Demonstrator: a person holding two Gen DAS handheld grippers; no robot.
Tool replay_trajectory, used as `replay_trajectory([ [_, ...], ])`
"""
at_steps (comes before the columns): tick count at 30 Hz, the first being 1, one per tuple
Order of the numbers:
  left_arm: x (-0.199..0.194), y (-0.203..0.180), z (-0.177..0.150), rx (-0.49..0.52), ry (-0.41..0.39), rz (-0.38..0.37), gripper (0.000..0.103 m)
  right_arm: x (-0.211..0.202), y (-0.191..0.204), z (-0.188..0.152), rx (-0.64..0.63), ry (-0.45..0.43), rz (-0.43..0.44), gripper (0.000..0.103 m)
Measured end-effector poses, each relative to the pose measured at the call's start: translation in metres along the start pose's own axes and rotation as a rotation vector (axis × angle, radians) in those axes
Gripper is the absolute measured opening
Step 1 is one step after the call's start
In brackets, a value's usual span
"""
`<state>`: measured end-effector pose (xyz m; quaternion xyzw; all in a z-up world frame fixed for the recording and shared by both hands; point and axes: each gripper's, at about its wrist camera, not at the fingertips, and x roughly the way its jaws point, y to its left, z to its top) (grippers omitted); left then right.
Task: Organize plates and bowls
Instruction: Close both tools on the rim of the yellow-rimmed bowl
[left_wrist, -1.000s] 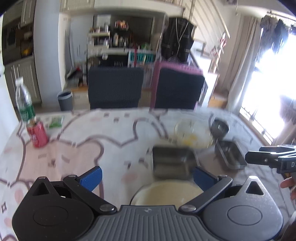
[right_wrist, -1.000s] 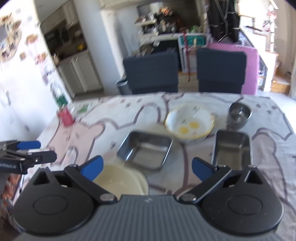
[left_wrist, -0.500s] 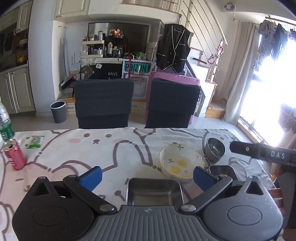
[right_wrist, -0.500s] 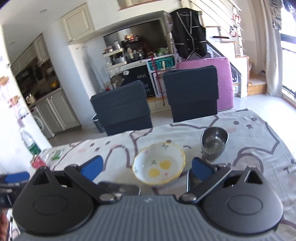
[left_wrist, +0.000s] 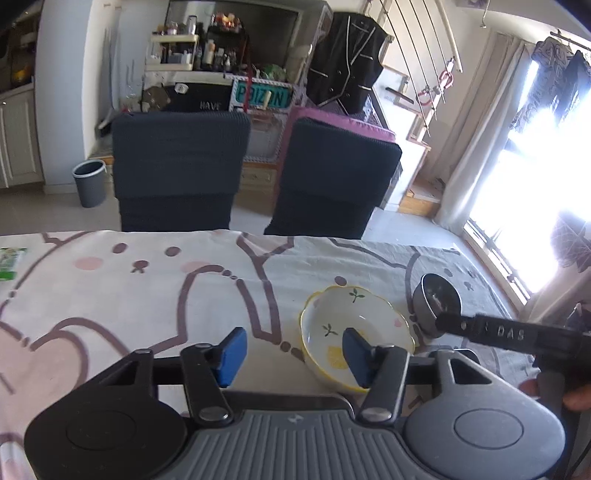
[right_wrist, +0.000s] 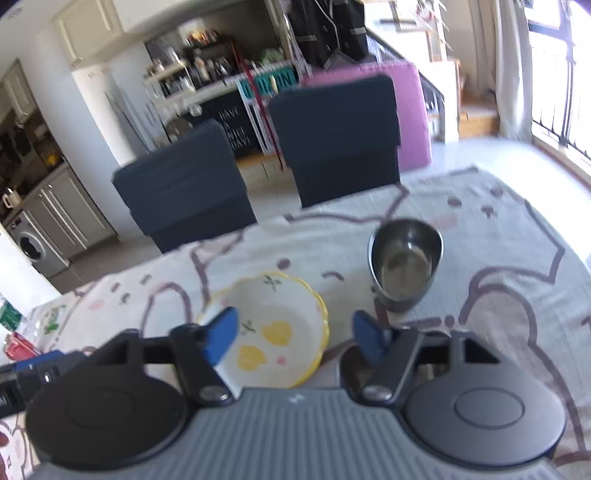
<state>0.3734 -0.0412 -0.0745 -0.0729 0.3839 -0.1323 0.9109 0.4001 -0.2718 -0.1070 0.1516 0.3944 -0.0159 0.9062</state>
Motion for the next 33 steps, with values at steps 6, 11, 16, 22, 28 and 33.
replay_trajectory([
  [6,0.042,0.003,0.008,-0.065,0.047,-0.066,0.044,0.031,-0.019,-0.002,0.027,0.049,0.008,0.046],
  [11,0.078,0.004,0.003,-0.071,0.091,-0.034,0.026,0.057,-0.023,-0.004,0.021,0.07,0.01,0.039],
  [16,0.102,0.01,-0.003,-0.086,0.119,-0.042,0.026,0.078,-0.018,-0.007,-0.021,0.061,0.012,0.038],
  [22,0.12,0.011,-0.006,-0.103,0.136,-0.046,0.024,0.099,-0.013,-0.011,-0.049,0.095,0.008,0.033],
  [28,0.133,0.01,-0.01,-0.1,0.146,-0.048,0.017,0.112,-0.016,-0.013,-0.038,0.085,-0.019,0.013],
  [33,0.143,0.009,-0.015,-0.102,0.153,-0.063,0.014,0.117,-0.016,-0.013,-0.07,0.09,-0.021,0.011],
])
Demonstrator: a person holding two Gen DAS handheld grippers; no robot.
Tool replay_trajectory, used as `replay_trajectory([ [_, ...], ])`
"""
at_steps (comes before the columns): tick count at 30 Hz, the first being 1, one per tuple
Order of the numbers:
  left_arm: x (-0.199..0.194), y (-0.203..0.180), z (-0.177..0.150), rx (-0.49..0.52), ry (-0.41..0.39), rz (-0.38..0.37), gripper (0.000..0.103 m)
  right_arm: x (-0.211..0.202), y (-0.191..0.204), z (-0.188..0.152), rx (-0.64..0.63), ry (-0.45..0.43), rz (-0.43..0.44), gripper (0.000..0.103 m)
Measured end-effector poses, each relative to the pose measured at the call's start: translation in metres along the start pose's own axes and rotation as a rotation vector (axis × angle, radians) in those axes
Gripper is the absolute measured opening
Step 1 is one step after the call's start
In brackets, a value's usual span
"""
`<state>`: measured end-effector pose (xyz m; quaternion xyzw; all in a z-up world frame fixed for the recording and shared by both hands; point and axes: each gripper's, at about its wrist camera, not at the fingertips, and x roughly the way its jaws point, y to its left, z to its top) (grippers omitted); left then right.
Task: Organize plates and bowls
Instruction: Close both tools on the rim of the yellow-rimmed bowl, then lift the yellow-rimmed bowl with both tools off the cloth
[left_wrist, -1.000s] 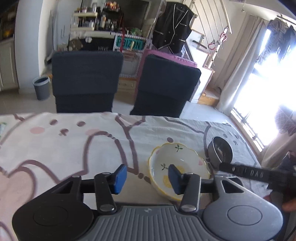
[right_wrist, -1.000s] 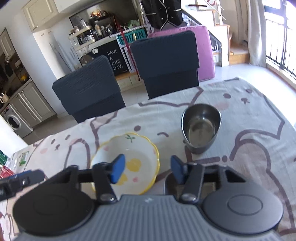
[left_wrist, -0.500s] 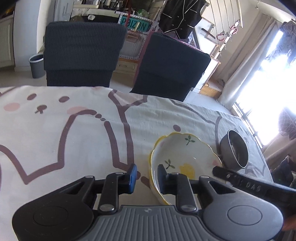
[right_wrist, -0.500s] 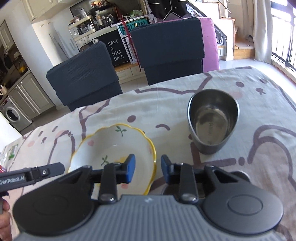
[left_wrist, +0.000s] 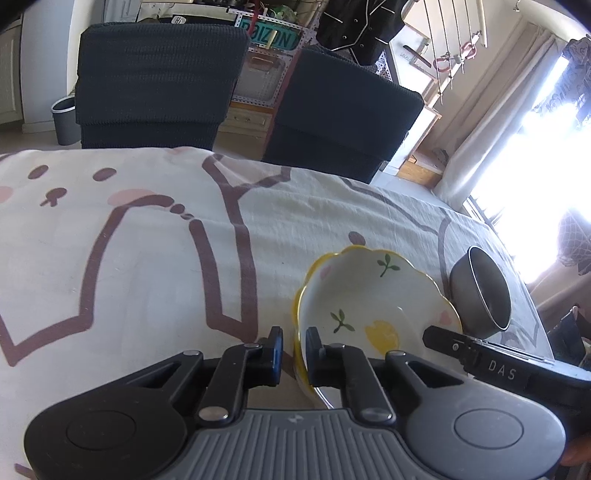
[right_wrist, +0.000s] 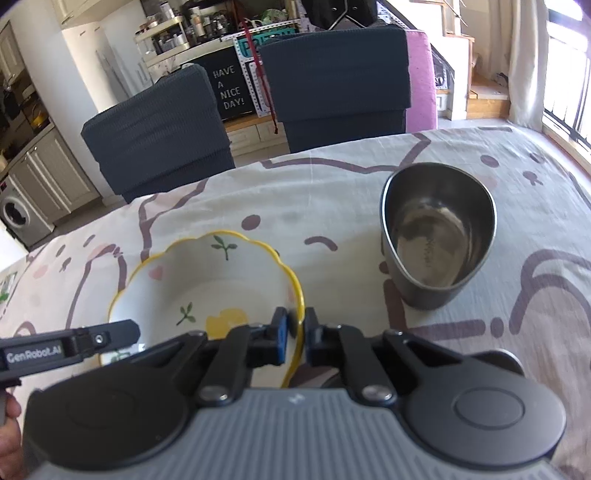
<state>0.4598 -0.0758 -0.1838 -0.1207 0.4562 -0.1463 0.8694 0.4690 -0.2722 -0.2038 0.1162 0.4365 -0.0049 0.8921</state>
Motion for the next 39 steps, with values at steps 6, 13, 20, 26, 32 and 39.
replay_trajectory([
  [6,0.002,-0.002,-0.002,0.003,-0.007,-0.003,0.01,0.0,0.004,-0.001,-0.053,0.008,-0.001,0.012],
  [13,0.0,-0.005,-0.003,0.007,-0.017,0.027,0.006,-0.003,0.015,0.001,-0.109,0.026,-0.042,0.013],
  [20,-0.017,-0.006,0.003,-0.034,-0.04,0.01,0.006,-0.017,0.014,0.003,-0.105,0.012,-0.018,0.012],
  [26,-0.055,-0.022,0.007,-0.004,-0.094,0.009,0.006,-0.05,0.014,0.01,-0.066,-0.045,0.005,0.011],
  [32,-0.104,-0.031,0.007,-0.006,-0.143,0.017,0.006,-0.095,0.025,0.011,-0.055,-0.115,0.011,0.011],
  [39,-0.167,-0.041,-0.002,0.007,-0.196,0.031,0.006,-0.15,0.044,0.003,-0.076,-0.161,0.036,0.011],
])
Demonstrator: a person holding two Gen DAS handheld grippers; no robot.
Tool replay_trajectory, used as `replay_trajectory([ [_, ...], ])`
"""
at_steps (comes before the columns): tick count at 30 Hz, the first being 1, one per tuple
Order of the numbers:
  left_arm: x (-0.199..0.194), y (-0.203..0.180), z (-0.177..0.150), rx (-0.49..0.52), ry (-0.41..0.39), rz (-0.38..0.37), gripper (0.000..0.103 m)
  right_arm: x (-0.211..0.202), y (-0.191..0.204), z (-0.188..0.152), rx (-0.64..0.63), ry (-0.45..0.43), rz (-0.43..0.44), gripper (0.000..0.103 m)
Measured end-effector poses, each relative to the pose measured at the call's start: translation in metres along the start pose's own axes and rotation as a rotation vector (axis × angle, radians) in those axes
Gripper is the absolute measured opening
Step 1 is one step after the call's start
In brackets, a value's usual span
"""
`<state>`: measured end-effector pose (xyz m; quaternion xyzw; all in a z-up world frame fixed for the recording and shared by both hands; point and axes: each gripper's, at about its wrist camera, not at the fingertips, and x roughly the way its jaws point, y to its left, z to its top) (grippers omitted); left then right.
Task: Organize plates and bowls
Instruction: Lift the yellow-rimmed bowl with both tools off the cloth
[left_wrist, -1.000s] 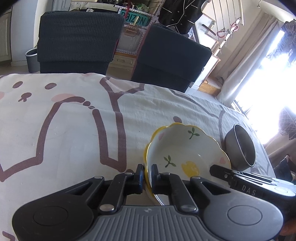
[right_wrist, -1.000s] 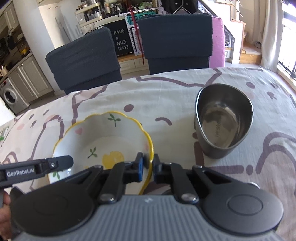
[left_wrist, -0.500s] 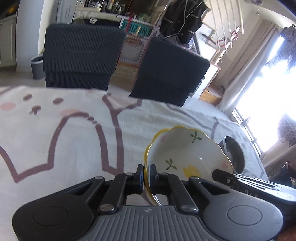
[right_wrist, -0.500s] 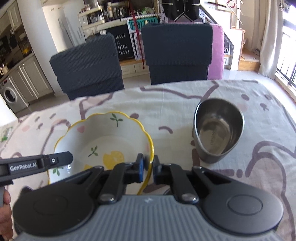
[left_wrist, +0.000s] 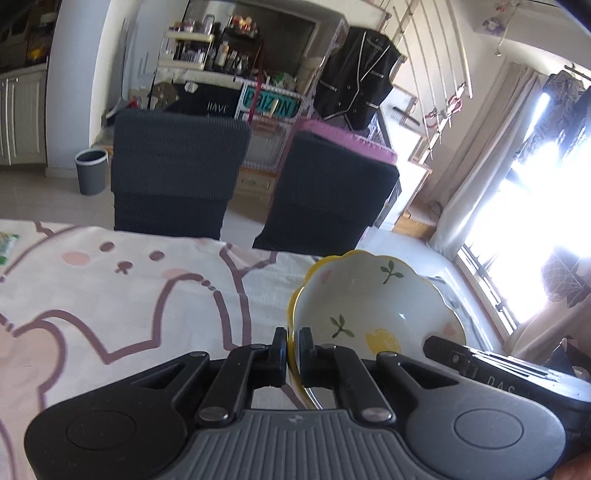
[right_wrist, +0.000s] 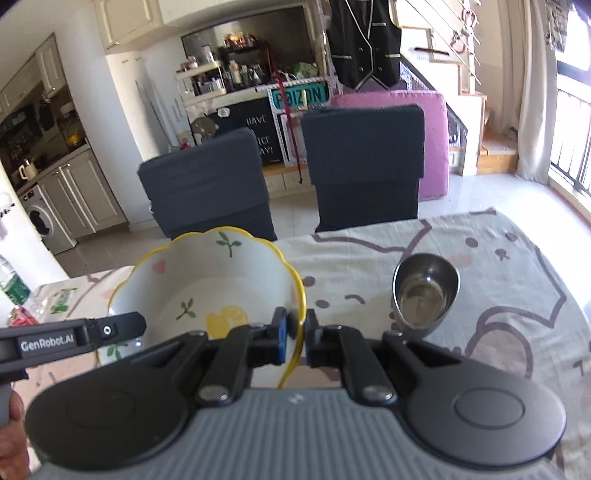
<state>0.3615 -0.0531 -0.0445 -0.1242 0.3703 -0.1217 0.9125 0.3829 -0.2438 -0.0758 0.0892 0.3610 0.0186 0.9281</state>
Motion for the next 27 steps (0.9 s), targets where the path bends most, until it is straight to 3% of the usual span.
replay_trajectory([
  [4,-0.035,-0.004,-0.005,-0.003,-0.031,-0.004,0.006,-0.035,0.008,-0.004,-0.018,-0.044,0.021,0.011],
  [14,-0.1,-0.002,-0.035,0.022,-0.053,-0.017,0.006,-0.097,0.026,-0.029,-0.041,-0.054,0.038,0.011],
  [27,-0.156,0.023,-0.077,0.024,-0.043,-0.02,0.006,-0.137,0.057,-0.069,-0.058,-0.046,0.069,0.01],
])
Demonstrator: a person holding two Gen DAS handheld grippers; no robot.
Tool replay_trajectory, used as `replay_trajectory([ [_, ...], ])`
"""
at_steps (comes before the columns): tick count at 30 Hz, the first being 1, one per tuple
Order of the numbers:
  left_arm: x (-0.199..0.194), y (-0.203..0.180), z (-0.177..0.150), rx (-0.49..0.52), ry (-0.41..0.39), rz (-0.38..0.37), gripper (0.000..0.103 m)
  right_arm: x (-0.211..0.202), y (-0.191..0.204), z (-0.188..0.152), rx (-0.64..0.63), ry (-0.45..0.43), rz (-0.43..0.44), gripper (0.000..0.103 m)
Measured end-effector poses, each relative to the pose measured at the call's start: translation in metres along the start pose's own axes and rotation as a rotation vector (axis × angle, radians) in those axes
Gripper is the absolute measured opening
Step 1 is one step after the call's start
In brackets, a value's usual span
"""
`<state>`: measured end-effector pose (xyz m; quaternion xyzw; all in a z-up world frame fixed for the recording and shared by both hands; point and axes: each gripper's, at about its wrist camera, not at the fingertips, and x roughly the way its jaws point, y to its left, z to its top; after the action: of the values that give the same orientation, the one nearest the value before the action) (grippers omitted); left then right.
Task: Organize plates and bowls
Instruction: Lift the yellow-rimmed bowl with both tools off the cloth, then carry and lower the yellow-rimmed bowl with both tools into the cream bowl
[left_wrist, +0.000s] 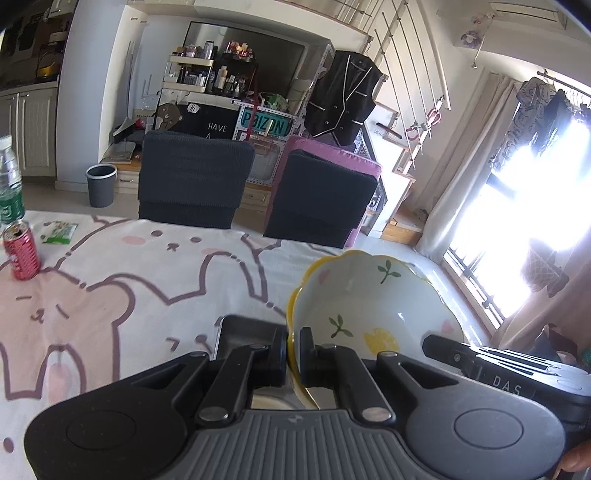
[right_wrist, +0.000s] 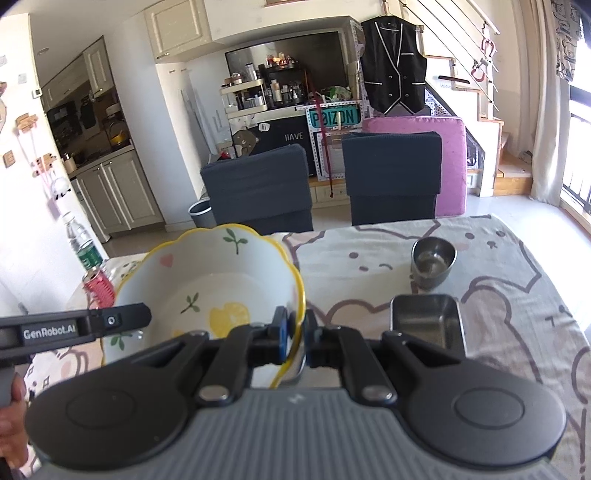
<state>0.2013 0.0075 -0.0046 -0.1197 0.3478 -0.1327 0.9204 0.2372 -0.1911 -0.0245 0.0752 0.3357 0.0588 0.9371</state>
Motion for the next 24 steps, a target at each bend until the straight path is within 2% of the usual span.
replay_trajectory([
  [13,-0.007,0.045,-0.032,0.001,0.095,0.055,0.006,0.018,0.033,-0.035,-0.018,0.143,0.056,0.01],
  [24,0.012,0.071,-0.058,-0.005,0.224,0.078,0.006,0.054,0.062,-0.052,-0.11,0.274,0.035,0.011],
])
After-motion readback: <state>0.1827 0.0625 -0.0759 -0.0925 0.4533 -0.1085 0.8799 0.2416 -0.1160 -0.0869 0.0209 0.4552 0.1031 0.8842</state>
